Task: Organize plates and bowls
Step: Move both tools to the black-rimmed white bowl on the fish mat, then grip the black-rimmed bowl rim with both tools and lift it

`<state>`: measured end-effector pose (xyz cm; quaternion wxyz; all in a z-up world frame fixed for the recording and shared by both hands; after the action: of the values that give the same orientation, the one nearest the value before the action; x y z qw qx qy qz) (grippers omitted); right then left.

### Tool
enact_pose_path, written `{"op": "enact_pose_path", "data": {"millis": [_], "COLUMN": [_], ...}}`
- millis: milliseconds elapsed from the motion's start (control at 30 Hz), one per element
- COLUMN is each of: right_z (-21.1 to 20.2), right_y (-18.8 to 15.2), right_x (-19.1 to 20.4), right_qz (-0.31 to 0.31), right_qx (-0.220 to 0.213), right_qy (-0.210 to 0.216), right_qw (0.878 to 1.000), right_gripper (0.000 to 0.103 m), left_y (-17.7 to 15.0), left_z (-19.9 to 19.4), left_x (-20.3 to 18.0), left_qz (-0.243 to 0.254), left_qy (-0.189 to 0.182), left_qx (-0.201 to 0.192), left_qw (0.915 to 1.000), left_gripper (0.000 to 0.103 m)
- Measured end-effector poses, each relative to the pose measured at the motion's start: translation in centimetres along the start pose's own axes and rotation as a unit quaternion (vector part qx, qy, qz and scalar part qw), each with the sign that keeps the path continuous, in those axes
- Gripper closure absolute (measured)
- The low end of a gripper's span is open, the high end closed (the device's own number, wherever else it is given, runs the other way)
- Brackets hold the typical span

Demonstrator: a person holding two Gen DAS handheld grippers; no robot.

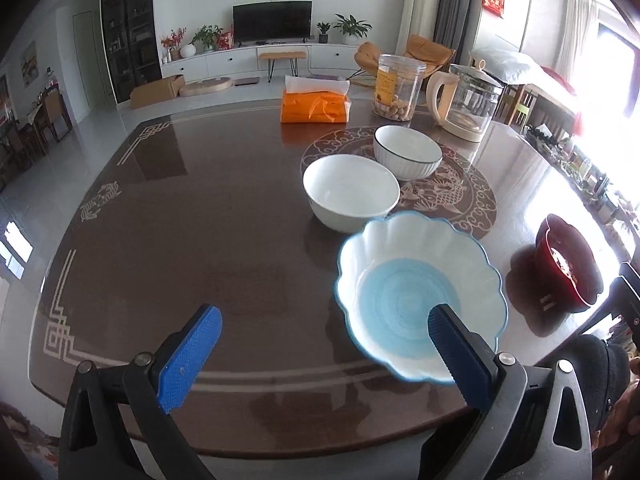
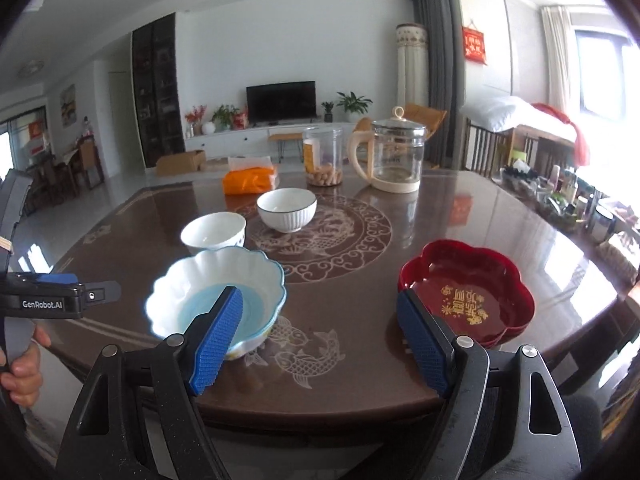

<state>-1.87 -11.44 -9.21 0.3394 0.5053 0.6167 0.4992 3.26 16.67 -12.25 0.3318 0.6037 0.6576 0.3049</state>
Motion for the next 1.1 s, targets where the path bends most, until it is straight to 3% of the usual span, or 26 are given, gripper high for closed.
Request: {"op": "enact_pose_path", "data": {"millis": [100, 200, 300, 367, 433, 567, 633, 767, 867, 933, 1100], "right_z": [4.5, 11.2, 18.6, 22.9, 26.7, 31.1, 32.5, 34.5, 35.3, 35.8, 36.1], "right_y": [2.2, 3.8, 4.4, 4.2, 3.5, 2.3, 1.9, 1.0, 0.4, 0.0, -0.3], "right_x": [-1.3, -3.4, -5.0, -5.6, -5.8, -6.6, -6.6, -5.9, -5.5, -5.3, -4.6], "right_qz": [0.072, 0.172, 0.183, 0.185, 0.2, 0.265, 0.265, 0.228, 0.206, 0.195, 0.196], "right_qx": [0.059, 0.14, 0.2, 0.236, 0.282, 0.301, 0.307, 0.33, 0.333, 0.336, 0.335], "right_qy": [0.079, 0.108, 0.085, 0.071, 0.068, 0.06, 0.056, 0.057, 0.053, 0.055, 0.071], "right_qw": [0.993, 0.969, 0.959, 0.951, 0.936, 0.914, 0.912, 0.914, 0.919, 0.92, 0.919], "right_gripper": [0.021, 0.021, 0.021, 0.021, 0.021, 0.022, 0.024, 0.048, 0.057, 0.072, 0.087], "left_y": [5.6, 10.5, 13.2, 13.9, 14.3, 13.6, 12.9, 11.7, 11.4, 11.4, 11.4], "left_z": [4.8, 10.6, 16.4, 19.6, 22.5, 27.2, 28.9, 30.7, 31.0, 30.9, 30.8], "left_x": [0.6, 0.1, -1.7, -3.0, -4.1, -5.1, -5.2, -5.9, -6.3, -6.6, -6.9], "left_qz": [0.006, 0.0, 0.003, 0.013, 0.02, 0.011, -0.006, -0.028, -0.04, -0.049, -0.043], "left_qy": [-0.015, -0.04, -0.054, -0.053, -0.045, -0.028, -0.028, -0.042, -0.053, -0.065, -0.07], "left_qx": [0.018, 0.051, 0.093, 0.118, 0.137, 0.177, 0.195, 0.219, 0.223, 0.223, 0.219], "left_qw": [0.9997, 0.9979, 0.9942, 0.9915, 0.9893, 0.9837, 0.9805, 0.9745, 0.9725, 0.9713, 0.9722], "left_gripper": [0.001, 0.001, 0.002, 0.012, 0.026, 0.038, 0.046, 0.063, 0.079, 0.092, 0.097]}}
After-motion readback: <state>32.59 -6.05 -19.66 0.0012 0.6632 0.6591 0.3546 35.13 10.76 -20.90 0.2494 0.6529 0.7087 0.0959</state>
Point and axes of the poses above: each gripper's, at about its wrist camera, not at the fingertips, and z roughly the way its jaws point, x to its left, y to its top, the point moved 5 cm from there along z, roughly the way its jaws point, and after that the axes turned 14 degrees about -x, right-handed, at the moved point
